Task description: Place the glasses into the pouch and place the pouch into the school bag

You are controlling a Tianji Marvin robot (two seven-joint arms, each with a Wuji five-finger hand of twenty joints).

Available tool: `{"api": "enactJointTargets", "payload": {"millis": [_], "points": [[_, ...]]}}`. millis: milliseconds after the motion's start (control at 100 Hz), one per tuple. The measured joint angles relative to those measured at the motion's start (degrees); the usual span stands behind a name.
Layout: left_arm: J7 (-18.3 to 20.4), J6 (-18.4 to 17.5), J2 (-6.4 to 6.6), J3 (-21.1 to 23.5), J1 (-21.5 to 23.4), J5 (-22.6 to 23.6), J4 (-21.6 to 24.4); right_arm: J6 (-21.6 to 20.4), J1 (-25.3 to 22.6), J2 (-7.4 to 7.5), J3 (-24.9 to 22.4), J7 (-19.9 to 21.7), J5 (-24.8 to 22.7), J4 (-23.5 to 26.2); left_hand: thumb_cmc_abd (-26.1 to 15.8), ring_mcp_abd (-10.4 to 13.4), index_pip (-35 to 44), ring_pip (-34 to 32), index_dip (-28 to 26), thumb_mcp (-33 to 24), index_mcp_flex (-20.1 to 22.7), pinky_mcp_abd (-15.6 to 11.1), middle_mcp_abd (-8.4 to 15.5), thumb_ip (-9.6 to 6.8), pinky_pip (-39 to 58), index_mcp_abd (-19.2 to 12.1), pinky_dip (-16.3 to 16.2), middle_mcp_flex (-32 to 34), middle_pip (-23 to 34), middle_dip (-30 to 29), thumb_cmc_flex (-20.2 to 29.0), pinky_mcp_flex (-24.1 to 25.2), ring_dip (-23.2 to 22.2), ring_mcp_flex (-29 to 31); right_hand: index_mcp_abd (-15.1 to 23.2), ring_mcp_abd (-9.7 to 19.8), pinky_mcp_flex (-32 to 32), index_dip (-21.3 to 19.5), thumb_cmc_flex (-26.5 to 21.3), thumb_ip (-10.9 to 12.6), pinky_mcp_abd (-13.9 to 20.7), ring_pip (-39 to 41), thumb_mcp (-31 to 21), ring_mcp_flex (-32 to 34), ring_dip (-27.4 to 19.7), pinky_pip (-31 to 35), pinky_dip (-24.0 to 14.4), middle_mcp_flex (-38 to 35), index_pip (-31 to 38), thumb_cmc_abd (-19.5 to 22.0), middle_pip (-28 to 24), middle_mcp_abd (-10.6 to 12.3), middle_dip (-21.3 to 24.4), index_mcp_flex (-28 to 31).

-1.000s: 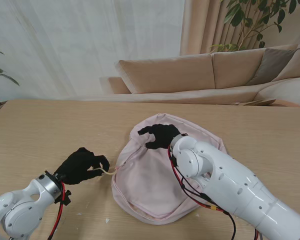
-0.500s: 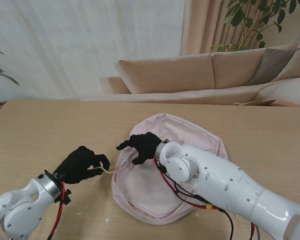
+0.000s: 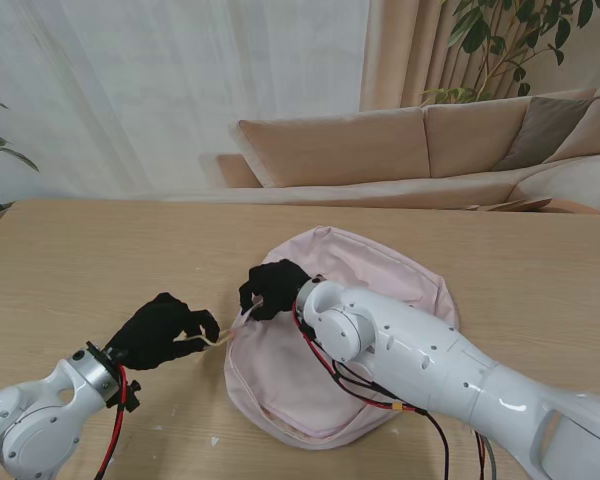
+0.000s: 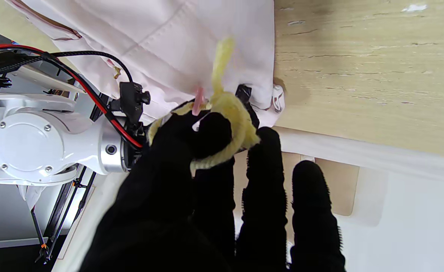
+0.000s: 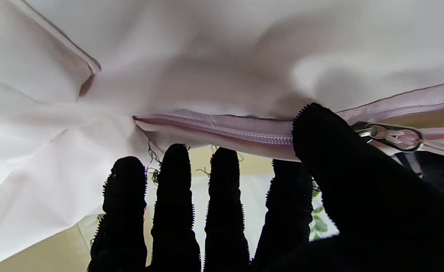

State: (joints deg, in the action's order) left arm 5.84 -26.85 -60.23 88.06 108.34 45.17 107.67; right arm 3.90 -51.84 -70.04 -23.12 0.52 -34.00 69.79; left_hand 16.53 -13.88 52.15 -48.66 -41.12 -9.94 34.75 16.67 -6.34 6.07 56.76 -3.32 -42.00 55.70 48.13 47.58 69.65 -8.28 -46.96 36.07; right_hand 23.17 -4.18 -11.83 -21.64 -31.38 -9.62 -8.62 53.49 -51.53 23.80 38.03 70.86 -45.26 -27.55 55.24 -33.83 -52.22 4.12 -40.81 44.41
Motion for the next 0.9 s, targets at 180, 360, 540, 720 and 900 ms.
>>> {"api": "enactJointTargets", "payload": {"millis": [180, 360, 540, 720, 900], "points": [[0.46, -0.58, 0.06, 0.25, 0.99, 0.30, 0.73, 4.23, -2.49, -1.31, -4.07, -3.83, 3.18, 0.05, 0.00, 0.00, 0.00, 0.00, 0.00, 0.50, 0.00, 0.00, 0.00, 0.00, 0.00, 0.00, 0.00, 0.00, 0.00, 0.00, 0.02, 0.00, 0.00, 0.00, -8.56, -1.24, -7.70, -8.08, 0.05, 0.10, -3.45, -0.88, -1.67, 15.07, -2.35, 4.23, 0.14, -20.41, 1.13, 0.50, 3.05, -1.99, 4.98, 0.03], [0.74, -1.18, 0.09, 0.25, 1.57, 0.54, 1.26, 8.77, -2.94, -2.69, -5.30, -5.58, 4.78, -0.68, -0.01, 0.00, -0.01, 0.00, 0.00, 0.55, 0.00, 0.00, 0.00, -0.01, 0.00, 0.00, 0.00, 0.00, 0.00, 0.00, 0.04, 0.00, 0.00, 0.00, -13.07, -1.67, -13.35, -9.59, -0.58, 0.59, -5.70, 4.09, -3.07, 22.35, -1.79, 9.65, 0.07, -26.45, 3.62, 0.29, 0.12, -3.57, 5.05, 0.90], [0.97, -1.62, 0.10, 0.64, 2.00, 1.09, 1.68, 11.19, -2.95, -3.50, -6.49, -6.78, 5.26, -1.60, -0.02, 0.00, -0.10, 0.07, -0.04, 0.56, 0.00, 0.00, 0.00, -0.55, 0.00, 0.19, 0.00, 0.00, 0.00, 0.00, 0.04, 0.00, 0.00, 0.00, -13.68, -1.74, -13.72, -9.96, -2.17, 0.66, -5.99, 4.70, -5.50, 22.34, -1.66, 10.84, 0.04, -27.81, 3.49, 0.86, -1.83, -5.79, 4.84, 0.90], [0.70, -1.57, 0.11, 0.70, 1.97, 1.34, 1.62, 9.46, -3.67, -1.96, -8.06, -5.68, 3.42, 0.01, -0.02, 0.00, -0.10, 0.09, -0.06, 0.57, 0.01, 0.00, 0.00, -0.55, 0.00, 0.12, 0.00, 0.00, 0.00, 0.00, 0.04, 0.07, 0.00, 0.00, -5.95, -3.03, -9.12, -3.12, -8.05, 1.10, -5.52, 3.93, -9.84, 18.20, -1.50, 10.37, 0.04, -20.53, -14.98, -1.33, -0.34, -4.94, 3.10, -7.65], [-0.03, -1.38, 0.08, 0.70, 1.62, 1.36, 1.21, 5.84, -2.63, 2.57, -6.53, 7.65, 1.52, 5.71, -0.02, 0.00, -0.10, 0.12, -0.08, 0.57, 0.01, 0.00, 0.00, -0.55, 0.00, 0.03, 0.00, 0.00, 0.00, 0.00, 0.04, 0.39, 0.00, 0.01, -3.23, -1.66, -3.79, 6.49, -6.81, 2.94, -2.92, 3.23, -11.28, 10.11, 0.69, 6.99, -0.81, -7.51, -25.12, -4.99, 0.13, -2.44, 0.46, -22.35]]}}
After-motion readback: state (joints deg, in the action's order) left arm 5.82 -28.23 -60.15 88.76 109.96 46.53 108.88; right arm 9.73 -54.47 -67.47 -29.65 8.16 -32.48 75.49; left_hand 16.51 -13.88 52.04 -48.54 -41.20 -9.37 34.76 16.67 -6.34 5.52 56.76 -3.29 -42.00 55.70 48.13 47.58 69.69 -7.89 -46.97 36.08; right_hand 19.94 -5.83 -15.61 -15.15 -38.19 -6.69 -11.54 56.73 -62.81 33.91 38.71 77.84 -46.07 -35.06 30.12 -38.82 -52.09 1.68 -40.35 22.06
